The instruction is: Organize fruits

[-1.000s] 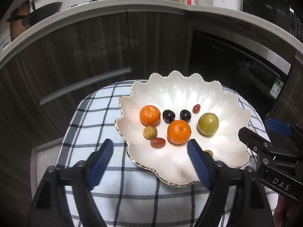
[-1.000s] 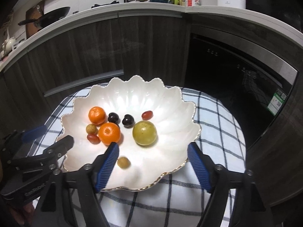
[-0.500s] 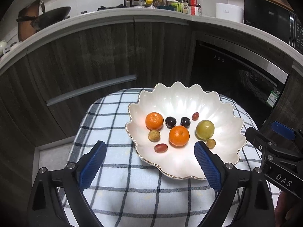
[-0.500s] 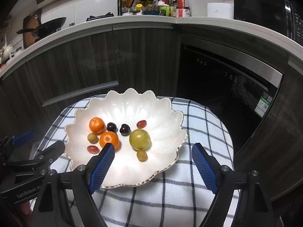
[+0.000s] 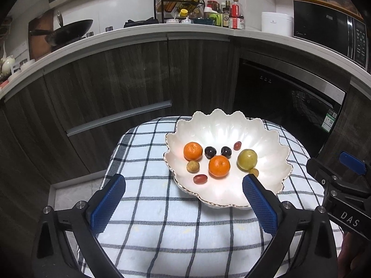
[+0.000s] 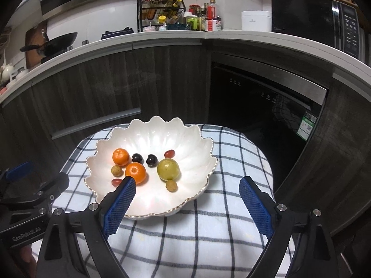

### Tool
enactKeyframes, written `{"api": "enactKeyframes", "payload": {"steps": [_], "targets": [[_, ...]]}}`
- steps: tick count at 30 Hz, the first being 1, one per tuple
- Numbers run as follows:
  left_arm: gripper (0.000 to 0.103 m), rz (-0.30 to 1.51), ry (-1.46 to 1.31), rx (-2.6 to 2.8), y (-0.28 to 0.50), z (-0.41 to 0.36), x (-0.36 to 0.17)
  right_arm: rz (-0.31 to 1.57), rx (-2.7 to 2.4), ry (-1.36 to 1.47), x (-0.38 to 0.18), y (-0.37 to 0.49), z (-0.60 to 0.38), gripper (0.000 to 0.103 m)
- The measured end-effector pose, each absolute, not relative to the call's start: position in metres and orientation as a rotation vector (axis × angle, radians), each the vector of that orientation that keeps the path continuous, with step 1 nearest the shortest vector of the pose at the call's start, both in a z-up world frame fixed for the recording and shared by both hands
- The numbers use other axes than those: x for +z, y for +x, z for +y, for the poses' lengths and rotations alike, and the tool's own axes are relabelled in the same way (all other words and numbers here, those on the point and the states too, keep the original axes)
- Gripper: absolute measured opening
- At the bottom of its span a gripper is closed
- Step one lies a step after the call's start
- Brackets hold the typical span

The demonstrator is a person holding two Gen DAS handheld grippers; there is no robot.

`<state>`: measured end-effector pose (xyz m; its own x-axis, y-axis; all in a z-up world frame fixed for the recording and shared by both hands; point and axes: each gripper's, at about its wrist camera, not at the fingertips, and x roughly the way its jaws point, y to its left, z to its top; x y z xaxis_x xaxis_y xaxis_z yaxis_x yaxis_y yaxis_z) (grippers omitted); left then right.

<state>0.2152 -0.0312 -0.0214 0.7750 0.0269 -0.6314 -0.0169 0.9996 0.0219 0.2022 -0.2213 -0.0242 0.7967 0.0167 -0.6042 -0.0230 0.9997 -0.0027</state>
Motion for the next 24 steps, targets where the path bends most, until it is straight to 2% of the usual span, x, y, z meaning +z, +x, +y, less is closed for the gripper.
{"api": "enactKeyframes", "payload": {"steps": [24], "targets": [[0.103, 0.706, 0.008, 0.026, 0.155, -0.02, -0.023, 0.621, -0.042, 0.024, -0.014, 0.133, -0.22, 0.092]]}}
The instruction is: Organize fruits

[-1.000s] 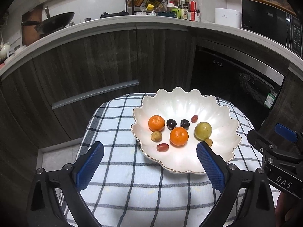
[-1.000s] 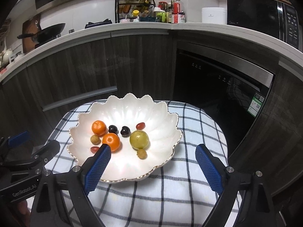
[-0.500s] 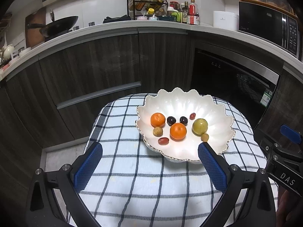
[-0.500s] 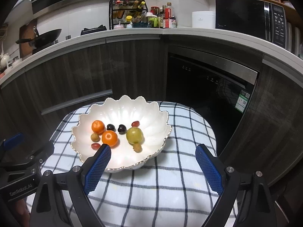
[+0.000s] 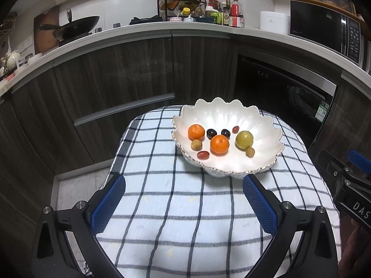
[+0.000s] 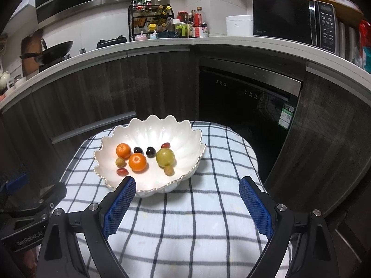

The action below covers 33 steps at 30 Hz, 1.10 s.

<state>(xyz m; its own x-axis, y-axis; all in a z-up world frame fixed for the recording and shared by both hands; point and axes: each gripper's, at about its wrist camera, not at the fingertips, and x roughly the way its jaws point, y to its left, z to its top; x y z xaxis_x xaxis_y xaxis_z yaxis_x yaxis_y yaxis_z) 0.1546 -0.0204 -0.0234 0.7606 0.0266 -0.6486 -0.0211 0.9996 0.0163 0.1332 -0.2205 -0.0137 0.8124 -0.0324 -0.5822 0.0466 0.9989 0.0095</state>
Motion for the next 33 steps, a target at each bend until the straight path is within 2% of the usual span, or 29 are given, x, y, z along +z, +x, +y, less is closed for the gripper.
{"api": "enactKeyframes", "payload": {"steps": [33], "targets": [[0.103, 0.654, 0.03, 0.044, 0.085, -0.015, -0.026, 0.577, -0.102, 0.001, -0.016, 0.061, -0.219, 0.092]]}}
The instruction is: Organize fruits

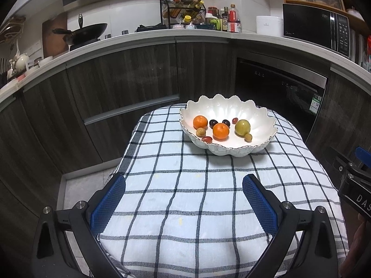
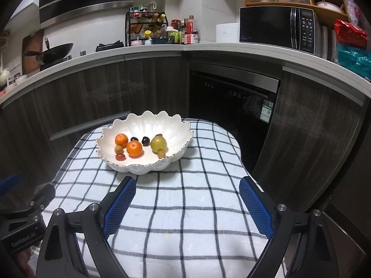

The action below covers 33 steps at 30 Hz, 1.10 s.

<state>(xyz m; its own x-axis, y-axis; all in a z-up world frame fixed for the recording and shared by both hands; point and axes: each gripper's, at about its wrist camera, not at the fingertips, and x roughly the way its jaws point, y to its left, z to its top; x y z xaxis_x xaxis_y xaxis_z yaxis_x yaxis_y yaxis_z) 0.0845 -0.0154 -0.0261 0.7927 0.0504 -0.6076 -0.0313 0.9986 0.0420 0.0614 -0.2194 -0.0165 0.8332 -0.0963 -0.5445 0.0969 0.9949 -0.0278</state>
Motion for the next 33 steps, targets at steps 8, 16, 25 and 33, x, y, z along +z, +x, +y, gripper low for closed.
{"api": "enactKeyframes", "payload": {"steps": [8, 16, 25, 33], "targets": [[0.103, 0.648, 0.017, 0.047, 0.0839, -0.0132, -0.0242, 0.577, -0.101, 0.009, -0.0162, 0.0598, -0.2205, 0.092], [0.103, 0.653, 0.02, 0.045, 0.0841, -0.0142, -0.0242, 0.572, -0.1, 0.004, -0.0161, 0.0592, -0.219, 0.092], [0.103, 0.655, 0.017, 0.041, 0.0833, -0.0148, -0.0237, 0.574, -0.099, 0.01, -0.0155, 0.0604, -0.2184, 0.092], [0.103, 0.659, 0.018, 0.042, 0.0839, -0.0155, -0.0243, 0.575, -0.097, 0.014, -0.0147, 0.0605, -0.219, 0.092]]}}
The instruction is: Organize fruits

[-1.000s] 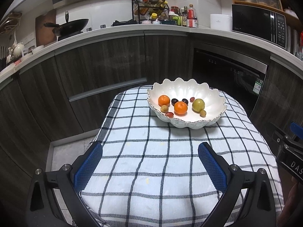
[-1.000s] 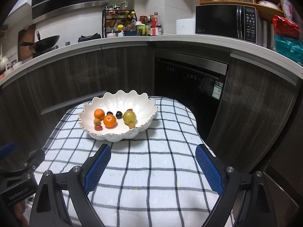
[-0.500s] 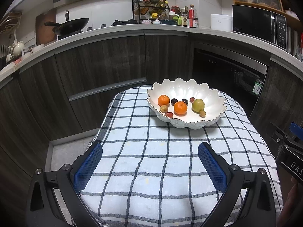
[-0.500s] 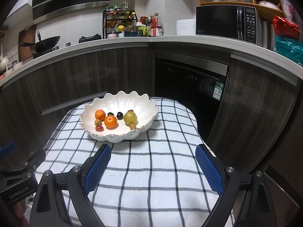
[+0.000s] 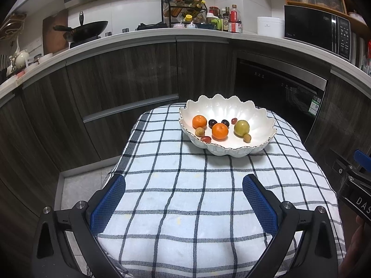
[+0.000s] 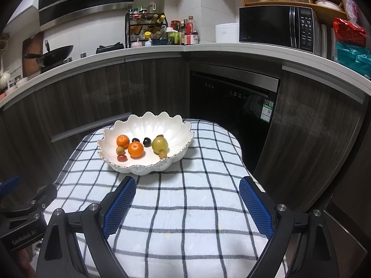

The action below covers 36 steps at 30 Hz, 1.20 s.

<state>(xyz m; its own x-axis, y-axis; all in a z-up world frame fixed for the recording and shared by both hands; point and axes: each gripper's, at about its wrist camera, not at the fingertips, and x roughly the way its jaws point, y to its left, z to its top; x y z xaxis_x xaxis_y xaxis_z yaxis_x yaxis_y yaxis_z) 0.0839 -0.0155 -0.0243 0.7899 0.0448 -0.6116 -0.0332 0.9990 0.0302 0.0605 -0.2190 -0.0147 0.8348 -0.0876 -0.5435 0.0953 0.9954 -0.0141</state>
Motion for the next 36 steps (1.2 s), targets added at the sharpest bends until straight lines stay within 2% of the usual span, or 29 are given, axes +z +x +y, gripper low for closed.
{"api": "enactKeyframes", "payload": {"steps": [36], "targets": [[0.103, 0.677, -0.002, 0.039, 0.0856, -0.0139, -0.0277, 0.581, -0.1, 0.025, -0.0202, 0.0614, -0.2221, 0.092]]}}
